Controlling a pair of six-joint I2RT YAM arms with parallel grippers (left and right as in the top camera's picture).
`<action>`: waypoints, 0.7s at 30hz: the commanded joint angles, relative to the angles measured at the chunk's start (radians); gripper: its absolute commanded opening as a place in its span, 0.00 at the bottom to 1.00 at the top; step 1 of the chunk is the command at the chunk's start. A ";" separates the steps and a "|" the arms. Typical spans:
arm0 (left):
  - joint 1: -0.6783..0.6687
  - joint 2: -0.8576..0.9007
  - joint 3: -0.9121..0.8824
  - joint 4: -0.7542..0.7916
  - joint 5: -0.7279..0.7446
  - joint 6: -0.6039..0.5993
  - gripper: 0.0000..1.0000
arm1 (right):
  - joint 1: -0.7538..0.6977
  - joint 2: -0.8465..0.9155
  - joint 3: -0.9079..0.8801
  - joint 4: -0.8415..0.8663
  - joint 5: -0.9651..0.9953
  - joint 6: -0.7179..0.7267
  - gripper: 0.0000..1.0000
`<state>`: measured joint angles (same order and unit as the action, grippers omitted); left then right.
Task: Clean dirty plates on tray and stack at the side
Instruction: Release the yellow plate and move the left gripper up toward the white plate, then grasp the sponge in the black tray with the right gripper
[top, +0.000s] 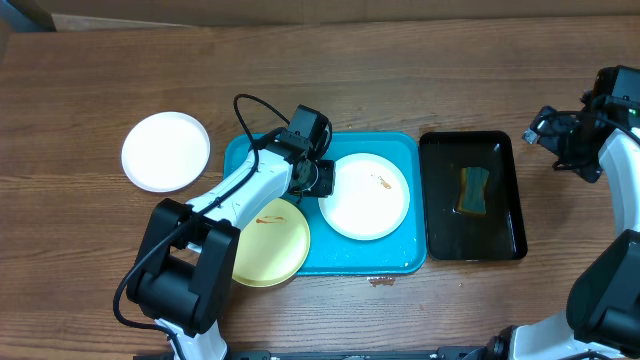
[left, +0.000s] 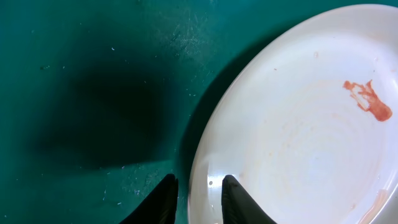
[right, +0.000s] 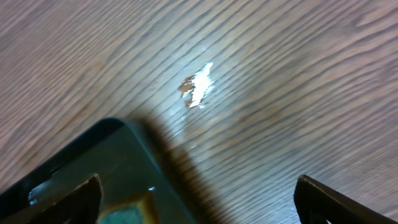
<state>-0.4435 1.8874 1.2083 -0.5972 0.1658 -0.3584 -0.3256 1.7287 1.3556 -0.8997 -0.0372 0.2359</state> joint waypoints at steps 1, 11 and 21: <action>0.002 0.009 -0.005 0.003 0.015 0.023 0.24 | 0.003 -0.018 0.002 -0.013 -0.232 0.003 1.00; 0.000 0.010 -0.009 0.006 0.007 0.023 0.23 | 0.119 -0.018 -0.004 -0.154 -0.176 -0.029 0.79; -0.001 0.024 -0.009 0.016 -0.019 0.022 0.21 | 0.312 -0.017 -0.146 -0.165 0.073 0.057 0.79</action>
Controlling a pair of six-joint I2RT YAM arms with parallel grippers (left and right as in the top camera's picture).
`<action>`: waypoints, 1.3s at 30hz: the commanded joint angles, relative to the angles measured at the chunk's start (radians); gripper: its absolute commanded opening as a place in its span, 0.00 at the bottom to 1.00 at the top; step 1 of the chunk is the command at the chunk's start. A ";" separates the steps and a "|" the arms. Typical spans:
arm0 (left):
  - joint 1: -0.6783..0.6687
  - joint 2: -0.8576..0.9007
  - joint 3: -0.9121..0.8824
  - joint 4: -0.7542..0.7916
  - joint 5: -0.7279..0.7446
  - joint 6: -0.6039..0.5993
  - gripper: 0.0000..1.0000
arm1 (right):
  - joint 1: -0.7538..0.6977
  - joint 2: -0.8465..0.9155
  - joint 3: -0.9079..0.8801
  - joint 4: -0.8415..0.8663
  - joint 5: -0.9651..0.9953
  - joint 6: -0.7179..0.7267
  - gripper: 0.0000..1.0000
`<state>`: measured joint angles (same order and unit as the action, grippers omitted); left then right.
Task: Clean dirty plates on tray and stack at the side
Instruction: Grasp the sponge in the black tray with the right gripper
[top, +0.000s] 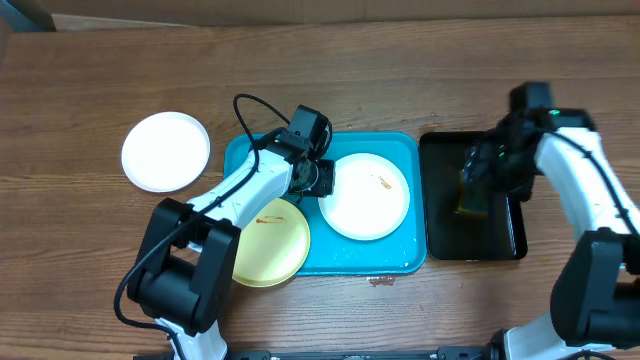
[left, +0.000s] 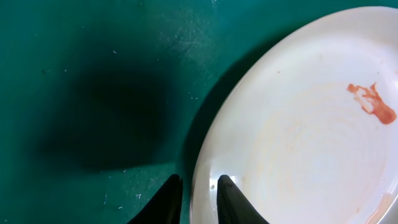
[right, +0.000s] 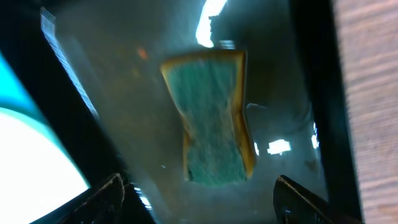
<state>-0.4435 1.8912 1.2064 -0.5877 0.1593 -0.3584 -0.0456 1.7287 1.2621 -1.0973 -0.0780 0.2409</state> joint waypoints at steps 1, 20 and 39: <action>-0.001 0.021 -0.007 0.010 -0.012 0.022 0.21 | 0.040 -0.017 -0.068 0.050 0.113 0.052 0.79; -0.002 0.034 -0.007 0.018 -0.012 0.022 0.25 | 0.080 -0.018 -0.307 0.335 0.114 0.040 0.04; -0.002 0.034 -0.007 0.021 -0.012 0.022 0.26 | 0.078 -0.008 -0.221 0.441 0.149 -0.039 0.76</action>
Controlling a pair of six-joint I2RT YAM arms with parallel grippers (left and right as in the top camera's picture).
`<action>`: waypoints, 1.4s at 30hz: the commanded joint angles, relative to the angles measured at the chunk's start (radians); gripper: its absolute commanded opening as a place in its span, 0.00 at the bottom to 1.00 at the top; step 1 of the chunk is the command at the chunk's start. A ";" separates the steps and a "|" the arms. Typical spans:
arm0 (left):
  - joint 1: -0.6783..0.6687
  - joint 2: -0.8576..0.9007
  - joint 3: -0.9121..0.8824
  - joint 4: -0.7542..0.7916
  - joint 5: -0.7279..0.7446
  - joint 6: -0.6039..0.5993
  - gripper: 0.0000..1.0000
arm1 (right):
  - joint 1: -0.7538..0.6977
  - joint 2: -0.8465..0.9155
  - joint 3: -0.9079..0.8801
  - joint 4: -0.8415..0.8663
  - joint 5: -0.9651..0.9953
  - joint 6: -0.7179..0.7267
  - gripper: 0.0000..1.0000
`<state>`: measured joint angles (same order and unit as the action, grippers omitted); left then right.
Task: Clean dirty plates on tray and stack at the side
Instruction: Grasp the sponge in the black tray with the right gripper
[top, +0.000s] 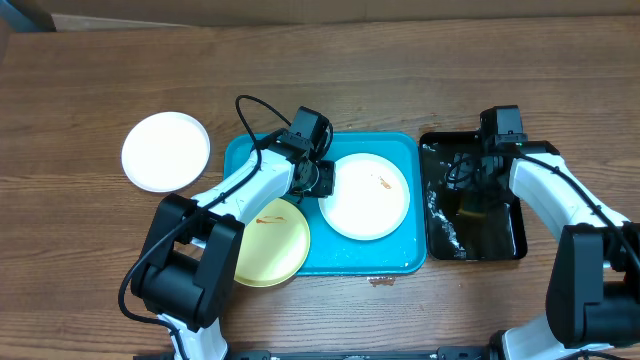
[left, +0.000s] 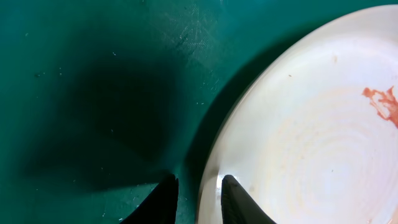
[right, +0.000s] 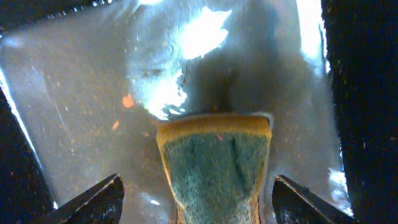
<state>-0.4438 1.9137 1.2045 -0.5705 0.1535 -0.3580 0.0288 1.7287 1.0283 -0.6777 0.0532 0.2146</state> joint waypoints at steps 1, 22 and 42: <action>-0.002 0.011 -0.005 0.004 -0.006 0.022 0.26 | 0.004 -0.004 0.008 0.039 0.018 -0.013 0.70; -0.002 0.011 -0.005 -0.001 -0.006 0.022 0.25 | 0.004 0.017 -0.053 0.115 0.017 -0.010 0.58; -0.002 0.011 -0.005 0.002 -0.006 0.022 0.04 | 0.004 0.016 -0.030 0.095 -0.010 -0.009 0.04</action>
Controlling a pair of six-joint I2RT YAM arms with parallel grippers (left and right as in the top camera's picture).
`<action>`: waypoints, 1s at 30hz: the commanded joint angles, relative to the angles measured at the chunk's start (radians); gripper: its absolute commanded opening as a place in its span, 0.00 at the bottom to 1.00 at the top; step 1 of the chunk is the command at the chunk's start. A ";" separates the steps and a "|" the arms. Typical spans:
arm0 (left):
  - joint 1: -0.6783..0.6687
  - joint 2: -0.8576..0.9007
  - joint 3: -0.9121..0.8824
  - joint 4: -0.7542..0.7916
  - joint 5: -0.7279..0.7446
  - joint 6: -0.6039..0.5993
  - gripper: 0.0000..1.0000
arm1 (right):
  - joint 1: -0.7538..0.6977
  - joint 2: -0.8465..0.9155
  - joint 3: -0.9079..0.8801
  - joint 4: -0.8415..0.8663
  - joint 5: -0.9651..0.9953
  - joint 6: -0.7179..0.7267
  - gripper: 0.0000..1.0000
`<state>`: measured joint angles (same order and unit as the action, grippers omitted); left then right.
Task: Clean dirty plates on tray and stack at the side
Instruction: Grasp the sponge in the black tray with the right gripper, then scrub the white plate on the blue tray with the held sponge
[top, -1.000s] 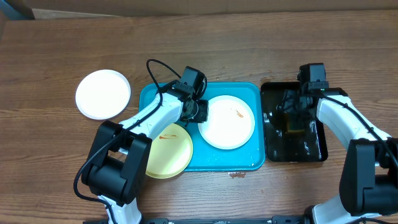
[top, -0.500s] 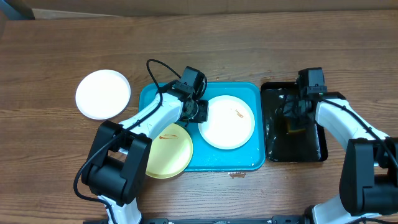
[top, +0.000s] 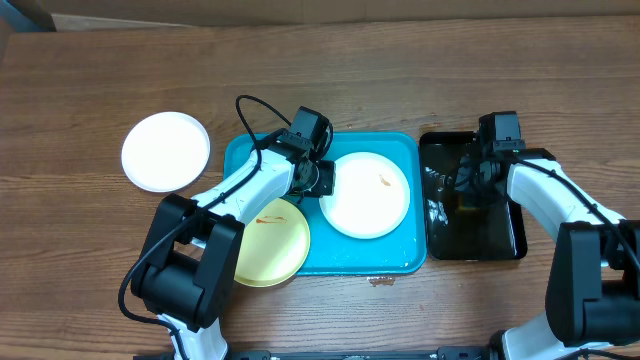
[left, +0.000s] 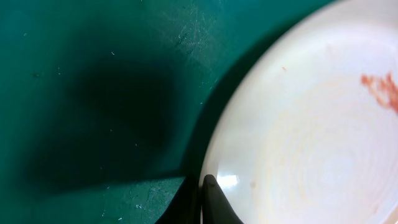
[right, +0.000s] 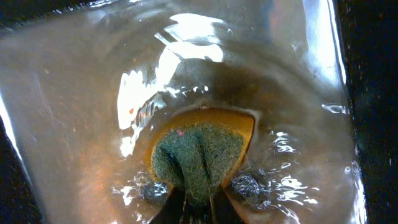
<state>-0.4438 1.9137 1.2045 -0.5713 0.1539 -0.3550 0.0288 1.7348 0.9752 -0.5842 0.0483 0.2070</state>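
A white plate (top: 368, 195) with a red smear (left: 379, 87) lies on the teal tray (top: 400, 262). My left gripper (left: 202, 199) is shut on this plate's left rim, one finger on top and one beneath. A yellow plate (top: 270, 240) with a red streak sits at the tray's front left corner. In the black basin (top: 505, 245) of water, my right gripper (right: 199, 200) is shut on the green-and-yellow sponge (right: 199, 152), which bulges between the fingers. In the overhead view the right gripper (top: 470, 195) covers the sponge.
A clean white plate (top: 166, 150) rests on the wooden table left of the tray. The basin stands directly right of the tray, their walls nearly touching. The water's surface (right: 186, 74) is rippled around the sponge. A small stain (top: 380, 281) marks the wood before the tray.
My left jaws, which stood apart astride the white plate's rim, are now pinched on it. My right fingers, wide open either side of the sponge, are now shut on it, squeezing it.
At first my right gripper hung open over bare wood beyond the basin while my left jaws straddled the white plate's rim. Then the right gripper was over the sponge, then down at the water with open fingers. Now both grippers have shut, on sponge and rim.
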 joint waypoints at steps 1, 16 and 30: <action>-0.002 0.011 -0.005 0.003 -0.007 0.019 0.04 | 0.004 0.010 0.034 -0.010 -0.005 -0.002 0.04; -0.002 0.013 -0.005 0.019 -0.031 0.014 0.05 | 0.029 -0.004 0.124 -0.148 0.060 0.038 0.04; -0.002 0.013 -0.005 0.021 -0.031 0.015 0.04 | 0.032 -0.050 0.274 -0.335 -0.017 0.027 0.04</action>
<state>-0.4438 1.9137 1.2045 -0.5526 0.1383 -0.3401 0.0559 1.7348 1.1320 -0.8787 0.0406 0.2485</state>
